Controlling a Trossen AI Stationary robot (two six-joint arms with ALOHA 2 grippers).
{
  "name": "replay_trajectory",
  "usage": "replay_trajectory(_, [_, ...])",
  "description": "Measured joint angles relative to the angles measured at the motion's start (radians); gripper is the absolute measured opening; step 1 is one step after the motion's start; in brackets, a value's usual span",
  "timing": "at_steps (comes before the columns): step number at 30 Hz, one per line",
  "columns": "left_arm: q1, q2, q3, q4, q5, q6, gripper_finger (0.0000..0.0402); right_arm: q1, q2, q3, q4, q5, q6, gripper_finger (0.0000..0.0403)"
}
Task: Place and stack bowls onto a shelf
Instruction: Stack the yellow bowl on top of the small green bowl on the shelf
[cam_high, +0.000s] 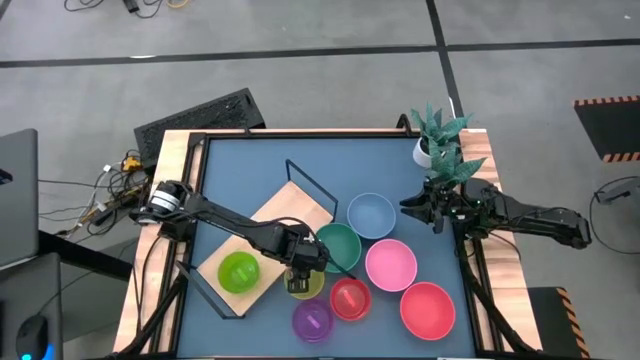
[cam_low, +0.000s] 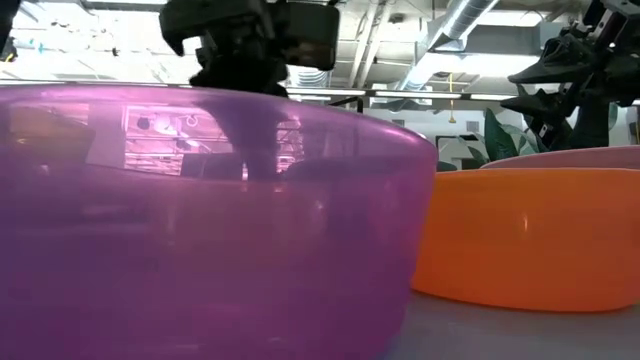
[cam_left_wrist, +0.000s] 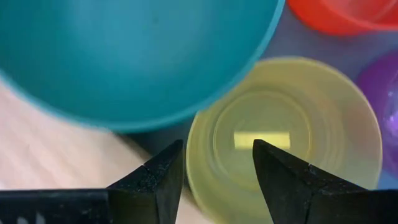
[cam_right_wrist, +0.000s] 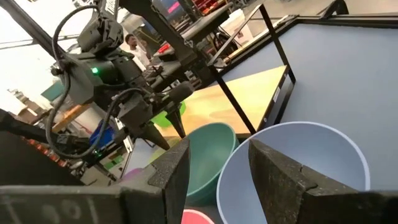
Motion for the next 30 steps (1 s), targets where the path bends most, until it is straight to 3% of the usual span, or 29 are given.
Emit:
replay_trajectory(12, [0.021,0.031,-0.001,0.001,0.028,0.077,0.0167,0.000,0.000,0.000,-0.006,0.000,0.007,0.0189])
replay_trajectory(16, [0.035,0.031,-0.001,-0.014,0.027,0.076,0.0130,-0.001,0.000,0.000,-0.006,0.000,0.007,0.0189])
replay_trajectory(25, [0.041,0.031,-0.001,-0.019,0.047,0.124,0.0010,-0.001,0.000,0.000,-0.006,0.000,0.008,0.0189])
replay_trajectory(30, [0.041,0.031,-0.001,-0.018,0.055,0.129,0.0003,-0.001,0.000,0.000,-0.006,0.000,0.008,0.0189])
